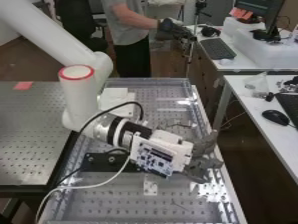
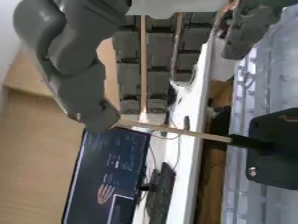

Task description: Grab the chopstick and place it in the clear container

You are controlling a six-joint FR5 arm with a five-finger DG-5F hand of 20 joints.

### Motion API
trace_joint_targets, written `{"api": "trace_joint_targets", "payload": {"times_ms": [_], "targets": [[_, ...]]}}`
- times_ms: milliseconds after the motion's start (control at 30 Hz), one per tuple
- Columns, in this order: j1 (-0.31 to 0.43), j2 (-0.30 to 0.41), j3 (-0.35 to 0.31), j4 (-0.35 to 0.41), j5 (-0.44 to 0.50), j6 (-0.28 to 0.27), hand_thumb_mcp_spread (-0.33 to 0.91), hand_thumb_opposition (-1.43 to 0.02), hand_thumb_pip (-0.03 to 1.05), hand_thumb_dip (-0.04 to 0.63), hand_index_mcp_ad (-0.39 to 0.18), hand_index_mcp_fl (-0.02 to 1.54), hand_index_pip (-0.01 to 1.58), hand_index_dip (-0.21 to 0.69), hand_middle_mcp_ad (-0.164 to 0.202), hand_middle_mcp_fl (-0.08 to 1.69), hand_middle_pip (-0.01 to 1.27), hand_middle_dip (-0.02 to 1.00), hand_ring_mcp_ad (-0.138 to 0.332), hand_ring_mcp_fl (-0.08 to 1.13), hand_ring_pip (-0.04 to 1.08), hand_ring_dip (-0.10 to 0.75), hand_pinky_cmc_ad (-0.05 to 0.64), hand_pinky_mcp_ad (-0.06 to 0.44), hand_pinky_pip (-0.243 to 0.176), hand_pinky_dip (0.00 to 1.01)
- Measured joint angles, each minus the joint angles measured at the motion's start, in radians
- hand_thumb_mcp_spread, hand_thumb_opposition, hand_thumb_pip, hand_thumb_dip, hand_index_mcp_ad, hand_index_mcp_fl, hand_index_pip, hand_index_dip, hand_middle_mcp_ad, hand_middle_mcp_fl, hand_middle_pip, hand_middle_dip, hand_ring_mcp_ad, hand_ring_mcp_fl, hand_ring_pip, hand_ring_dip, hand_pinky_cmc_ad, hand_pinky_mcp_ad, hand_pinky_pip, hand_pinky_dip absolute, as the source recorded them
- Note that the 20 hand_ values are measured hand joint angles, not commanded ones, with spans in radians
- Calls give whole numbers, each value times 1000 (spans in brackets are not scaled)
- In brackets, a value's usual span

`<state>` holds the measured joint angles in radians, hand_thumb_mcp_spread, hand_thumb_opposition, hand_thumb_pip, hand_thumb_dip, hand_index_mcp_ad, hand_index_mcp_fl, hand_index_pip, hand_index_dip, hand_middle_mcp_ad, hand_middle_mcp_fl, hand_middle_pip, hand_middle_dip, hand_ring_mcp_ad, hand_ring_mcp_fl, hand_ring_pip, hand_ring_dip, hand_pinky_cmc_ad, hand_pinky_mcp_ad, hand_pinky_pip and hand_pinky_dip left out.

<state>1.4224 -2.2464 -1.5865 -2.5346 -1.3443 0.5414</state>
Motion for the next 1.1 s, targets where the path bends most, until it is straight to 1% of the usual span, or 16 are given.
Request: {"api": "trace_joint_targets", "payload": {"times_ms": [100, 133, 200, 333, 367, 433, 533, 567, 633, 667, 767, 833, 900, 1000, 1033, 1100], "targets": [[-1, -2, 4, -3, 2, -3, 428, -798, 735, 356, -56, 543, 546, 197, 16, 661, 112, 641, 24, 243, 87, 255, 175, 265, -51, 120], [-1, -3, 7, -5, 0, -6, 428, -798, 724, 356, -68, 538, 541, 197, 16, 661, 112, 641, 24, 243, 89, 255, 175, 265, -44, 122], [-1, -4, 11, -9, -1, -13, 429, -799, 672, 356, -72, 543, 531, 197, 19, 663, 112, 641, 24, 244, 87, 255, 171, 265, -35, 126], [0, -6, 21, -22, -1, -30, 457, -799, 665, 349, -73, 541, 513, 197, 19, 667, 113, 656, 23, 260, 87, 255, 173, 265, -35, 129], [0, -6, 22, -23, -1, -32, 475, -799, 653, 339, -84, 539, 506, 201, 16, 670, 124, 670, 23, 260, 91, 281, 175, 265, -35, 131], [1, -6, 25, -27, 4, -40, 487, -799, 595, 340, -101, 571, 506, 199, 19, 674, 126, 672, 23, 260, 87, 298, 171, 265, -35, 133], [2, -6, 29, -30, 21, -54, 506, -798, 576, 325, -105, 620, 510, 206, 16, 667, 129, 689, 23, 260, 86, 300, 175, 265, -33, 133], [2, -5, 29, -30, 22, -56, 520, -798, 562, 309, -105, 641, 511, 208, 16, 674, 145, 703, 24, 260, 87, 307, 173, 267, -37, 136], [2, -5, 31, -29, 20, -64, 520, -799, 522, 305, -110, 637, 517, 220, 16, 670, 157, 705, 24, 279, 86, 332, 180, 267, -33, 138], [3, -4, 33, -30, 19, -71, 536, -798, 511, 291, -119, 653, 513, 220, 19, 674, 162, 705, 23, 291, 84, 332, 182, 265, -31, 138], [4, -4, 41, -39, 18, -101, 567, -798, 508, 291, -122, 675, 518, 220, 12, 709, 164, 705, 19, 309, 84, 328, 180, 265, -30, 138], [4, -3, 47, -48, 18, -135, 565, -798, 496, 293, -136, 672, 506, 220, 12, 719, 171, 705, 24, 316, 82, 328, 176, 267, -30, 138], [5, -2, 52, -53, 15, -166, 565, -798, 494, 290, -134, 688, 499, 223, 12, 726, 178, 702, 24, 312, 87, 332, 199, 265, -30, 138], [5, -2, 59, -60, 11, -188, 579, -798, 452, 290, -138, 724, 482, 227, 12, 759, 229, 705, 24, 363, 105, 340, 194, 264, -31, 138], [5, -2, 63, -63, 12, -189, 595, -798, 447, 291, -136, 735, 487, 236, 12, 757, 246, 705, 16, 372, 101, 351, 194, 264, -31, 138], [5, -3, 68, -68, 14, -191, 597, -798, 445, 278, -138, 733, 482, 236, 10, 754, 274, 705, 17, 377, 105, 389, 215, 265, -28, 138]]}}
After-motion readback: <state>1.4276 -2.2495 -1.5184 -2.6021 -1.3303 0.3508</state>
